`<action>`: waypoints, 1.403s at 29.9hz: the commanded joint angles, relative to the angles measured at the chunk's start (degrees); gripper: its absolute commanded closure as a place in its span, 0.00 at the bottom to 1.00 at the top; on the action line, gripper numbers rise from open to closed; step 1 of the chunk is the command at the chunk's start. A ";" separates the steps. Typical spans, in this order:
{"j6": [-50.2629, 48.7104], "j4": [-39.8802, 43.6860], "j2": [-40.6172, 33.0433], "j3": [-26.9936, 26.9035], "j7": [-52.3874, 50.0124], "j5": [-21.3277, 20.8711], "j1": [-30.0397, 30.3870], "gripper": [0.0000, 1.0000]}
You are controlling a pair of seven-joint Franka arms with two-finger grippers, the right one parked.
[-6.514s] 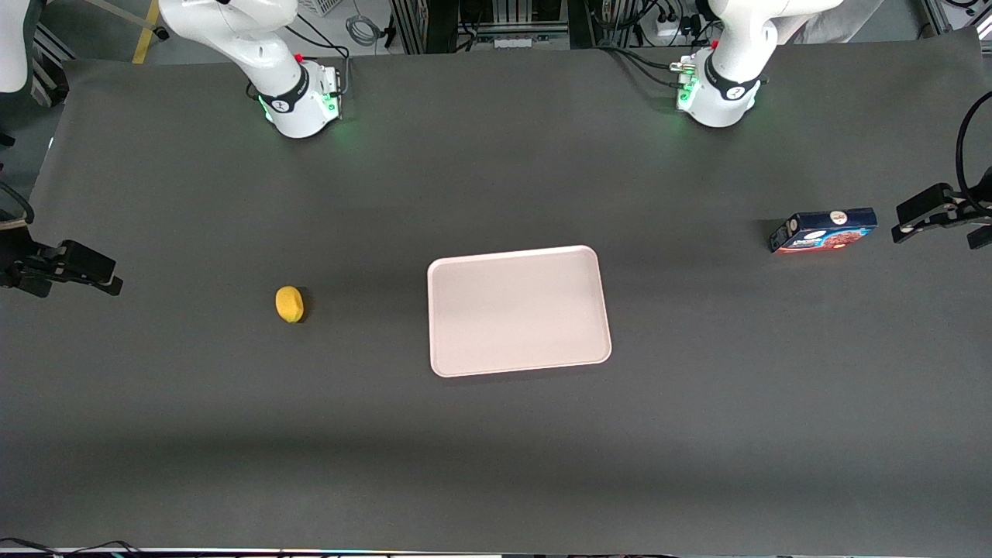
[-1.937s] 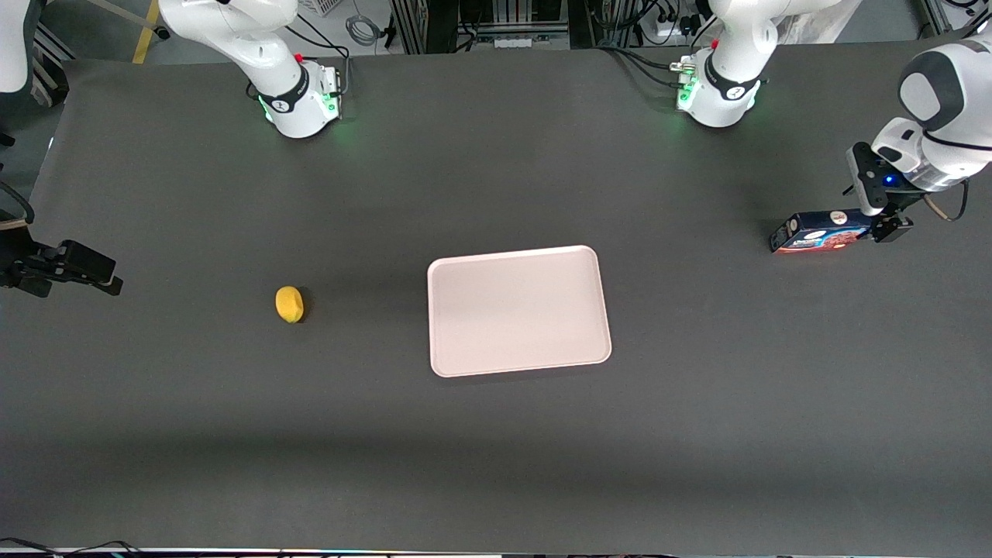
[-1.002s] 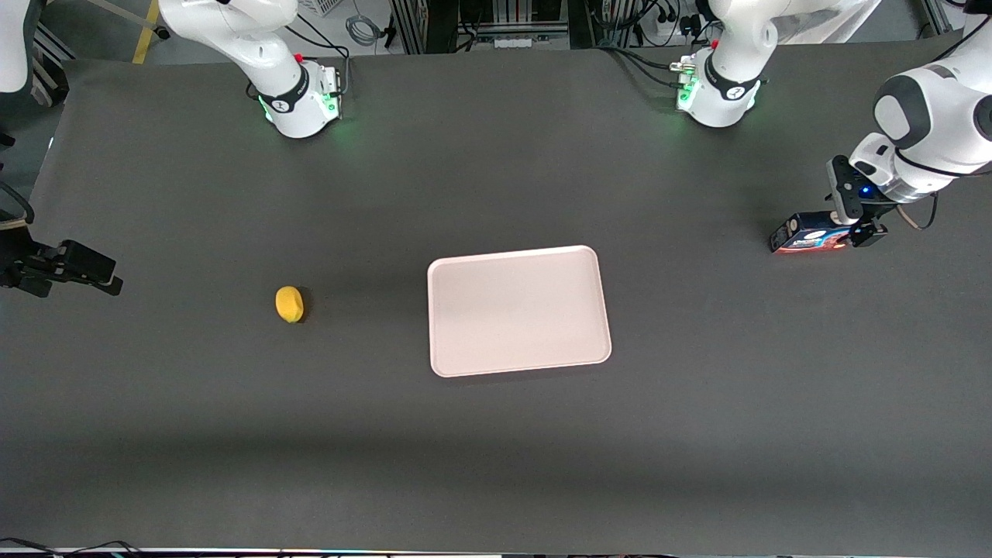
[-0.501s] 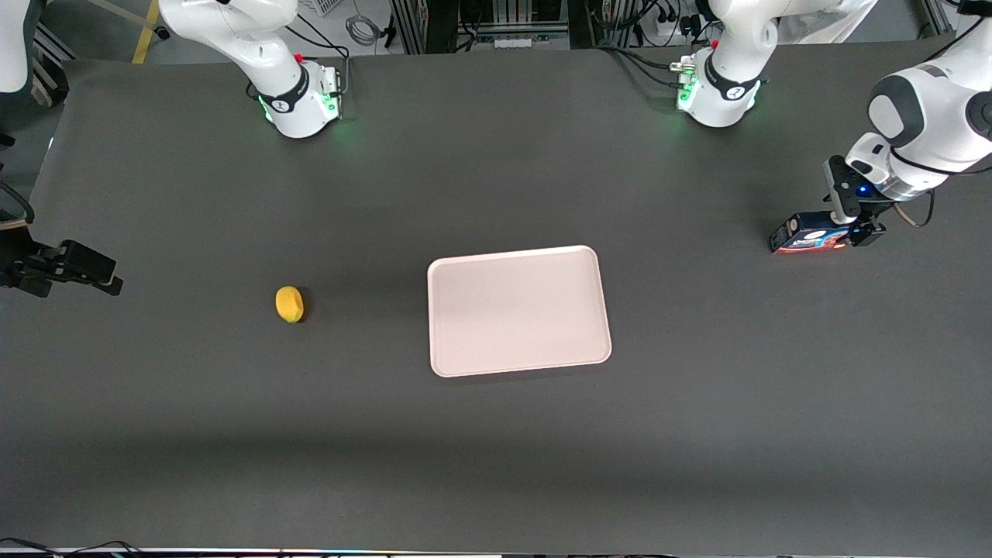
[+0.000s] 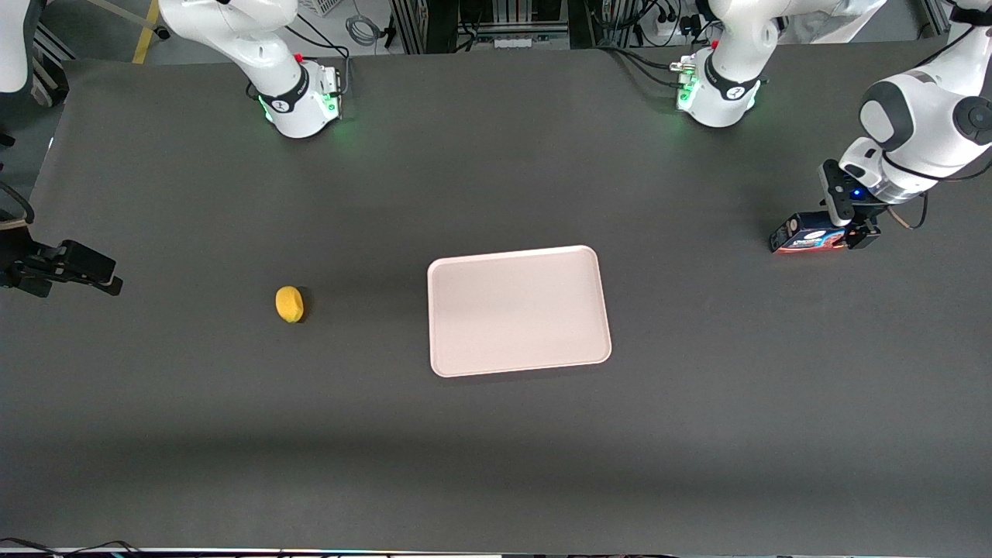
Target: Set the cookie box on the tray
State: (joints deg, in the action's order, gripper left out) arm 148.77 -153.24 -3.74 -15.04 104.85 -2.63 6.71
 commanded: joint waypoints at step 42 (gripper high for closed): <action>-10.50 8.29 1.20 1.23 -3.86 5.09 -0.73 0.80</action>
State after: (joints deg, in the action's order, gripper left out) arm 146.64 -151.31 -2.23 -14.79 104.22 1.29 6.60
